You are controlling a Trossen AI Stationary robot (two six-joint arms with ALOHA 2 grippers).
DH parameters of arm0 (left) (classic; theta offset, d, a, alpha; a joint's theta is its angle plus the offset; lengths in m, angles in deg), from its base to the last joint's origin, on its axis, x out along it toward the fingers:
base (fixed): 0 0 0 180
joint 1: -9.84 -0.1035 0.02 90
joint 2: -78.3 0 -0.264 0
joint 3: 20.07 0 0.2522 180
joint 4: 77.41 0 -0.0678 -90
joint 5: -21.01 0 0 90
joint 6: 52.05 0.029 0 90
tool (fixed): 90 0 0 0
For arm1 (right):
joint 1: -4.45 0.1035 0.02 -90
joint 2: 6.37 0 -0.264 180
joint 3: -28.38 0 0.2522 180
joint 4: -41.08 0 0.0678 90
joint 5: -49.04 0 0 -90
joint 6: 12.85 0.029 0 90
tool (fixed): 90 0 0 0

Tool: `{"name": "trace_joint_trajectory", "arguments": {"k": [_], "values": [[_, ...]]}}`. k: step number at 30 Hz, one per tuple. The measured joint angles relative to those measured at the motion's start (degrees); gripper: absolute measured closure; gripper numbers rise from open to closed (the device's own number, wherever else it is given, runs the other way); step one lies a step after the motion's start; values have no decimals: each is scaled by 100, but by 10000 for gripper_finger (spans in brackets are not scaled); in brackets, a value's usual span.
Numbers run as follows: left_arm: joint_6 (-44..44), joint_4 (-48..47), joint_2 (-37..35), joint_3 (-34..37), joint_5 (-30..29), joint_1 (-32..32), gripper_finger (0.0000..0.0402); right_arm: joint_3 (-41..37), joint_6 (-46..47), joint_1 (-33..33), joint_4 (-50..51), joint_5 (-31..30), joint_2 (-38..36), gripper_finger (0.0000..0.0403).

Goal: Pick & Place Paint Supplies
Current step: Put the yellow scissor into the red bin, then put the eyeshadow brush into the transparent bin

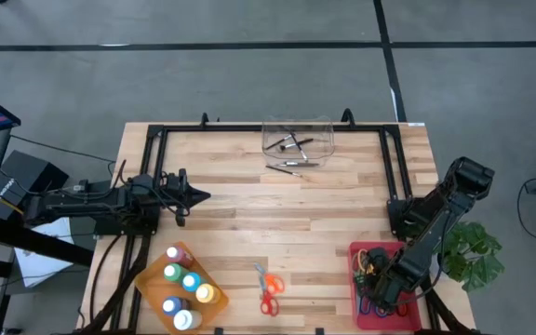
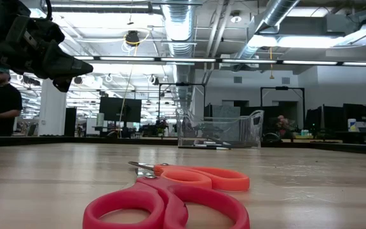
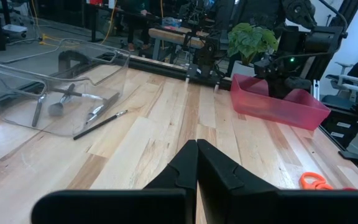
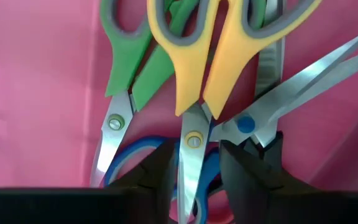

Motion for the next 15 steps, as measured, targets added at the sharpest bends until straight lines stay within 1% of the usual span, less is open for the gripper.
{"name": "trace_joint_trajectory", "arguments": {"k": [5, 8, 12, 15], "values": [[0, -2, 0, 0, -1, -1, 401, 0, -21, 0, -74, 9, -4, 226], [0, -2, 0, 0, -2, -2, 401, 25, -231, -15, -216, 239, -57, 203], [0, -2, 0, 0, 0, -1, 402, 290, -605, -111, -143, 560, -377, 193], [0, -2, 0, 0, 0, -2, 402, 554, -779, -208, 132, 546, -776, 197]]}}
